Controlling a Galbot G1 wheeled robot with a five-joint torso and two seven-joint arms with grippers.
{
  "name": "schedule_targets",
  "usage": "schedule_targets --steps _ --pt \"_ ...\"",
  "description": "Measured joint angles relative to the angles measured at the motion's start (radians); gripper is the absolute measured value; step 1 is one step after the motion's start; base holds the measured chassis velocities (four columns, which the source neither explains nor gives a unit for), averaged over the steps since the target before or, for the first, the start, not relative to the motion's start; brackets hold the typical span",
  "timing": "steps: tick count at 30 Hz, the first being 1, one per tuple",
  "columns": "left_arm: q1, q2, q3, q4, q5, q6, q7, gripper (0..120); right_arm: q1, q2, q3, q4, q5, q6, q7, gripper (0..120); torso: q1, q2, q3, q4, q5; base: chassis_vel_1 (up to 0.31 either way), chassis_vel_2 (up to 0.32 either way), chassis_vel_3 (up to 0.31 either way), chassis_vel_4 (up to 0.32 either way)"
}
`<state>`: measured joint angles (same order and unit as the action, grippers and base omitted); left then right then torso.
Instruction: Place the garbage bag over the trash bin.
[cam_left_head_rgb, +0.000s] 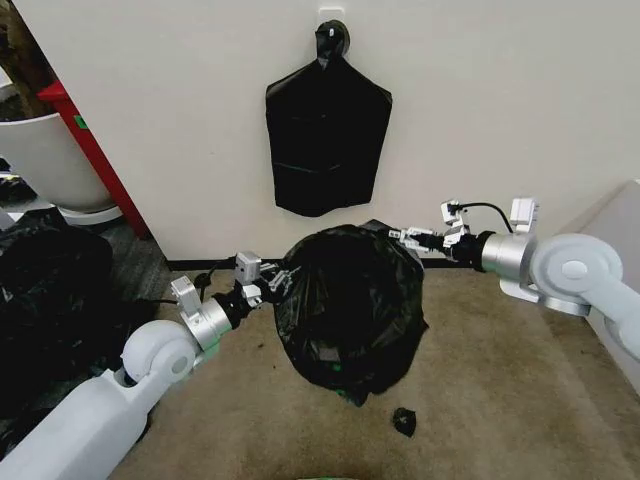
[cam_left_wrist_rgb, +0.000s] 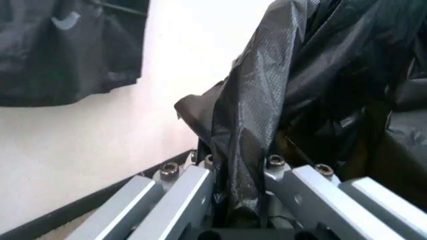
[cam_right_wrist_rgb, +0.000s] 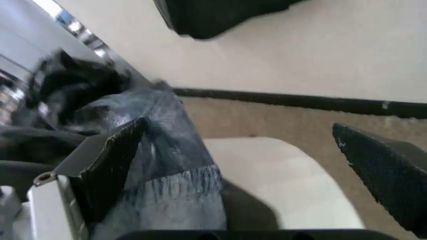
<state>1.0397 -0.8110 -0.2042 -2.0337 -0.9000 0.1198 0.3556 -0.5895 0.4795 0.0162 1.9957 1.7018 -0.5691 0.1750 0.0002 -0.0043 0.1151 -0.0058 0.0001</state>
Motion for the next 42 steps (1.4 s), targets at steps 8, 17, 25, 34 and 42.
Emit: schedule_targets --steps 8,17,25,34,42 --pt "0.001 0.01 -0.012 -0.027 -0.006 -0.009 0.024 1 -0.017 -0.021 -0.002 -0.012 -0.074 -0.024 0.032 100 0.0 0.0 0.0 -0.0002 -0.0001 0.0 0.0 0.0 0.0" --pt "0.031 0.008 -0.04 -0.035 -0.041 -0.009 0.018 1 -0.037 -0.031 0.021 -0.02 -0.02 0.009 0.097 100 0.0 0.0 0.0 -0.0002 0.0001 0.0 0.0 0.0 0.0" --pt "0.025 -0.015 -0.043 0.011 -0.192 0.042 -0.129 1 -0.014 -0.031 0.062 0.061 0.129 0.075 0.157 100 0.0 0.0 0.0 -0.0002 -0.0002 0.0 0.0 0.0 0.0" --pt "0.032 -0.03 -0.064 0.039 -0.401 0.108 -0.321 1 -0.047 0.024 0.156 0.115 0.201 0.137 0.243 100 0.0 0.0 0.0 0.0001 0.0 0.0 0.0 0.0 0.0" --pt "0.001 -0.032 -0.07 0.041 -0.52 0.127 -0.414 1 -0.253 0.108 0.367 0.207 0.284 0.146 0.311 100 0.0 0.0 0.0 -0.0001 0.0 0.0 0.0 0.0 0.0"
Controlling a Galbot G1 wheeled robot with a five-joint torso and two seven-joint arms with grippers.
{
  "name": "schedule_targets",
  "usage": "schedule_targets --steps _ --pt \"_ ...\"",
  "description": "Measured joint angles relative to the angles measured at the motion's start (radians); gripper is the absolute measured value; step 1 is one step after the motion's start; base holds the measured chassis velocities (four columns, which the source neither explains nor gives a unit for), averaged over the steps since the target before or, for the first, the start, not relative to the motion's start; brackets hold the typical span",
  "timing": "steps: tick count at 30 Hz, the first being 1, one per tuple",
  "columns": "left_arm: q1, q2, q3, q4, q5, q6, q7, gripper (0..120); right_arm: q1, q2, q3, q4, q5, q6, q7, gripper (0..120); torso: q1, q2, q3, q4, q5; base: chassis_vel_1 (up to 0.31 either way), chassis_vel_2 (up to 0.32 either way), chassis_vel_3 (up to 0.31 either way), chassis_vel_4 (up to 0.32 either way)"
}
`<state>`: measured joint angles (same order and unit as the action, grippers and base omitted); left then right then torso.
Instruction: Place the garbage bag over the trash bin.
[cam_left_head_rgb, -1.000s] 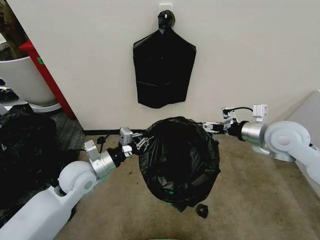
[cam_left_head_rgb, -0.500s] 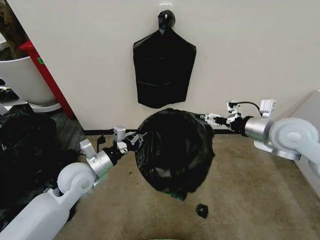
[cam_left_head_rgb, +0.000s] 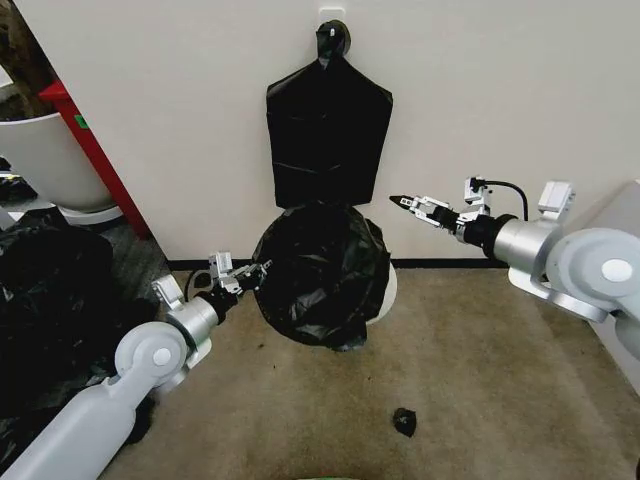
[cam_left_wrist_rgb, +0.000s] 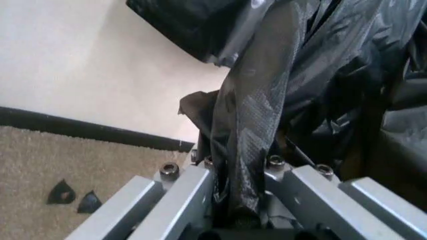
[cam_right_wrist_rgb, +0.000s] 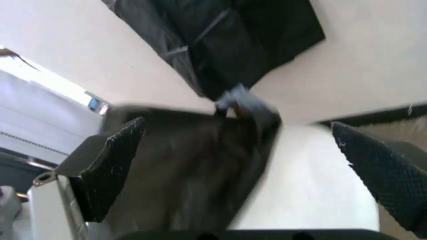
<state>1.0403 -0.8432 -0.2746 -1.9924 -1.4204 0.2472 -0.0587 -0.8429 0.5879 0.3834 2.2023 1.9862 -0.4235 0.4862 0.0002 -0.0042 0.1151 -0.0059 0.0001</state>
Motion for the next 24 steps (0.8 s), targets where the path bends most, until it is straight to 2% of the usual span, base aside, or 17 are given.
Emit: schedule_targets --steps 1,4,7,8,10,15,24 --pt "0.0 0.0 0.0 0.0 0.0 0.0 0.0 1 0.0 0.0 0.0 0.0 0.0 0.0 0.0 100 0.0 0.0 0.0 0.0 0.0 0.0 0.0 0.0 0.0" --pt "-0.016 -0.003 -0.008 0.002 -0.053 0.007 -0.032 1 -0.126 0.058 0.117 0.025 0.04 -0.004 -0.025 100 0.0 0.0 0.0 -0.0002 0.0002 0.0 0.0 0.0 0.0" --pt "-0.03 -0.003 -0.02 0.003 -0.129 0.018 -0.071 1 -0.252 0.12 0.221 0.03 0.08 -0.033 -0.167 100 0.0 0.0 0.0 0.0001 0.0 0.0 0.0 0.0 0.0" --pt "-0.03 -0.003 -0.02 0.003 -0.129 0.018 -0.071 1 -0.252 0.12 0.221 0.03 0.08 -0.033 -0.167 100 0.0 0.0 0.0 0.0001 0.0 0.0 0.0 0.0 0.0" --pt "-0.044 -0.002 -0.023 0.007 -0.189 0.025 -0.101 1 -0.344 0.15 0.254 0.028 0.063 -0.043 -0.298 100 0.0 0.0 0.0 -0.0002 -0.0001 0.0 0.0 0.0 0.0" --pt "-0.077 0.0 -0.031 0.03 -0.328 0.054 -0.142 1 -0.463 0.214 0.25 0.009 -0.017 -0.058 -0.504 100 0.0 0.0 0.0 -0.0003 -0.0002 0.0 0.0 0.0 0.0" --pt "-0.095 0.005 -0.023 0.05 -0.357 0.073 -0.142 1 -0.413 0.262 0.173 0.018 -0.071 -0.023 -0.572 100 0.0 0.0 0.0 0.0001 -0.0002 0.0 0.0 0.0 0.0"
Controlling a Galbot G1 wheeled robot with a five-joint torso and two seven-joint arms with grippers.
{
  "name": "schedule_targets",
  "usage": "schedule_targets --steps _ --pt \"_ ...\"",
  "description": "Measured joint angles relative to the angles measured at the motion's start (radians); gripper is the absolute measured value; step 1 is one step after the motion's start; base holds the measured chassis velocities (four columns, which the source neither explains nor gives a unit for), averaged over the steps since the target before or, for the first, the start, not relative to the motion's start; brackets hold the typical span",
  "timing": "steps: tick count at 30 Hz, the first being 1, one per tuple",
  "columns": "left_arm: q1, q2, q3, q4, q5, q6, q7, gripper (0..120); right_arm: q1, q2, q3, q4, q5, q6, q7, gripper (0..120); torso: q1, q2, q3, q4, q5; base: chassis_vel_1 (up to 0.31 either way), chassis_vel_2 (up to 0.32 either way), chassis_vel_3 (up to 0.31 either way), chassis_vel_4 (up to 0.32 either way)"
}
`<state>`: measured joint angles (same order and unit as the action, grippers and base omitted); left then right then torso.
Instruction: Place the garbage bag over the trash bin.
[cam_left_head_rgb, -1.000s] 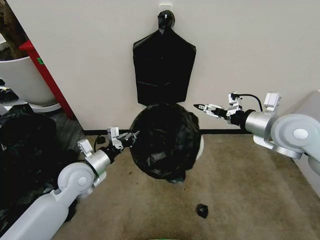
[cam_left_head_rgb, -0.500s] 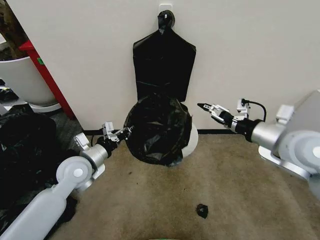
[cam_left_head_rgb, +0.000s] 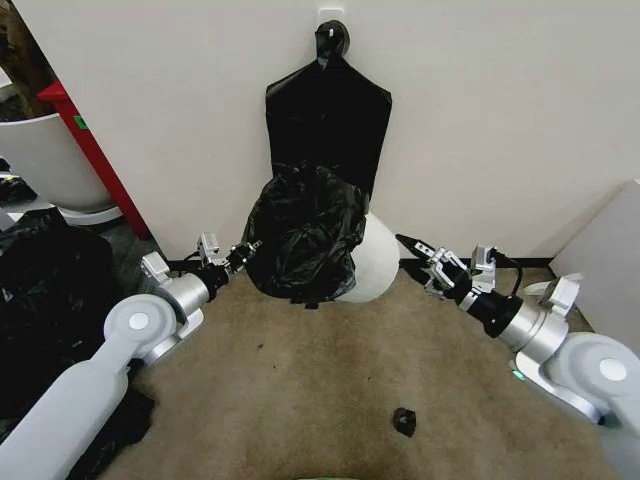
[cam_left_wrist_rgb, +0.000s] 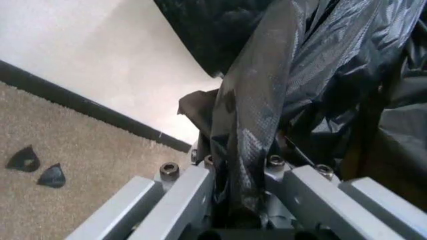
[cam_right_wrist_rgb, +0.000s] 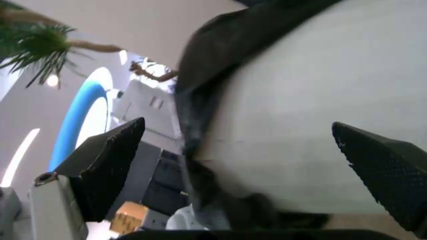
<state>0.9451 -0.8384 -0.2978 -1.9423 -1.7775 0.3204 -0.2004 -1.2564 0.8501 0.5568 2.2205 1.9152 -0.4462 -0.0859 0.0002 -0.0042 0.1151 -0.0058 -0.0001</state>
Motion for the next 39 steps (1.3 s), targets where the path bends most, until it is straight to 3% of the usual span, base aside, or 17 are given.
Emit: schedule_targets --steps 12,18,24,39 --pt "-0.011 -0.005 0.02 -0.003 0.024 0.007 0.009 1 0.123 -0.028 -0.129 0.043 -0.091 0.044 0.017 99 0.0 0.0 0.0 -0.0001 0.0002 0.0 0.0 0.0 0.0" --pt "-0.017 -0.005 0.021 -0.003 0.032 0.011 0.014 1 0.158 -0.038 -0.158 0.047 -0.095 0.058 0.031 87 0.0 0.0 0.0 -0.0001 0.0001 0.0 0.0 0.0 0.0" --pt "-0.016 -0.007 0.023 -0.006 0.046 0.015 0.014 1 0.162 -0.05 -0.174 0.056 -0.113 0.08 0.034 58 0.0 0.0 0.0 -0.0001 0.0001 0.0 0.0 0.0 0.0" --pt "-0.013 -0.007 0.02 -0.018 0.052 0.022 0.014 1 0.162 -0.061 -0.192 0.061 -0.145 0.083 0.03 8 0.0 0.0 0.0 -0.0001 0.0001 0.0 0.0 0.0 0.0"
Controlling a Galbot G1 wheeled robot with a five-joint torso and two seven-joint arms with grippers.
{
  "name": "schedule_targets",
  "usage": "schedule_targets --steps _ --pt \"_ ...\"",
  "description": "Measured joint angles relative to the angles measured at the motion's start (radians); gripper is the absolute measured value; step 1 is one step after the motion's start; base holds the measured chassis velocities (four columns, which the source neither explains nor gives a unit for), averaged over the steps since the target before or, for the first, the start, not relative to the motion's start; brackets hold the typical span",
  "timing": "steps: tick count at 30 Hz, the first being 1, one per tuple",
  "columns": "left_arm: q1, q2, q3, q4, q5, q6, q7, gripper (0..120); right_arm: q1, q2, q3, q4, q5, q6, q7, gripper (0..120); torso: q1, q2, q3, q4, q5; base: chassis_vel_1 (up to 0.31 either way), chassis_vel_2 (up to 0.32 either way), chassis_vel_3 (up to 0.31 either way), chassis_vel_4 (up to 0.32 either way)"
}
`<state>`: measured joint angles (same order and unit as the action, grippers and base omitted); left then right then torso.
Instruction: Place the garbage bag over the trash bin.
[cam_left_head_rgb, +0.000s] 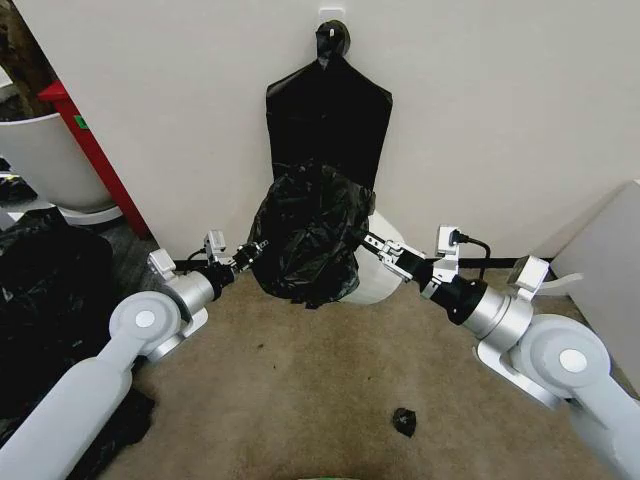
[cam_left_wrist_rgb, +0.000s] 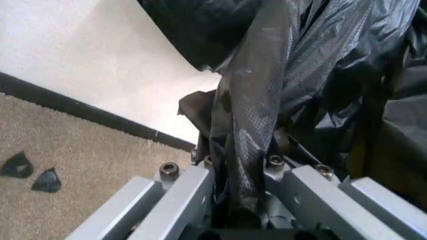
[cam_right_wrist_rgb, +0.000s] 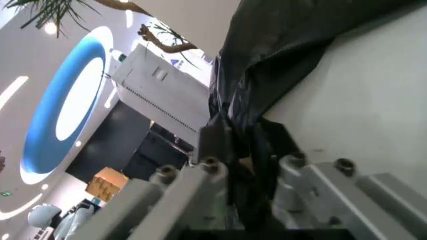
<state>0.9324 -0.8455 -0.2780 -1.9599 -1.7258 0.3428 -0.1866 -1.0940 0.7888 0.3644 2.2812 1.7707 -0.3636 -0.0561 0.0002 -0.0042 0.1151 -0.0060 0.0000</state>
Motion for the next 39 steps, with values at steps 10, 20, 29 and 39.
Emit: schedule_targets --steps 10,20,29,39 --pt "0.008 -0.001 -0.011 -0.007 -0.011 0.001 0.0 1 -0.038 -0.006 0.038 -0.006 -0.018 0.005 0.001 0 0.0 0.0 0.0 0.0 0.0001 0.0 0.0 0.0 0.0" --pt "0.014 -0.001 -0.018 -0.006 -0.025 0.001 0.004 1 -0.105 0.006 0.094 0.0 -0.019 0.004 0.001 0 0.0 0.0 0.0 0.0 0.0001 0.0 0.0 0.0 0.0" --pt "0.01 -0.011 0.006 0.014 0.006 0.0 0.014 1 -0.068 0.002 0.053 0.026 -0.002 0.017 0.0 0 0.0 0.0 0.0 0.0001 0.0 0.0 0.0 0.0 0.0" --pt "-0.001 -0.013 0.006 0.03 0.006 0.004 0.021 1 -0.05 -0.015 0.034 0.01 -0.031 0.016 -0.028 0 0.0 0.0 0.0 0.0 0.0001 0.0 0.0 0.0 0.0"
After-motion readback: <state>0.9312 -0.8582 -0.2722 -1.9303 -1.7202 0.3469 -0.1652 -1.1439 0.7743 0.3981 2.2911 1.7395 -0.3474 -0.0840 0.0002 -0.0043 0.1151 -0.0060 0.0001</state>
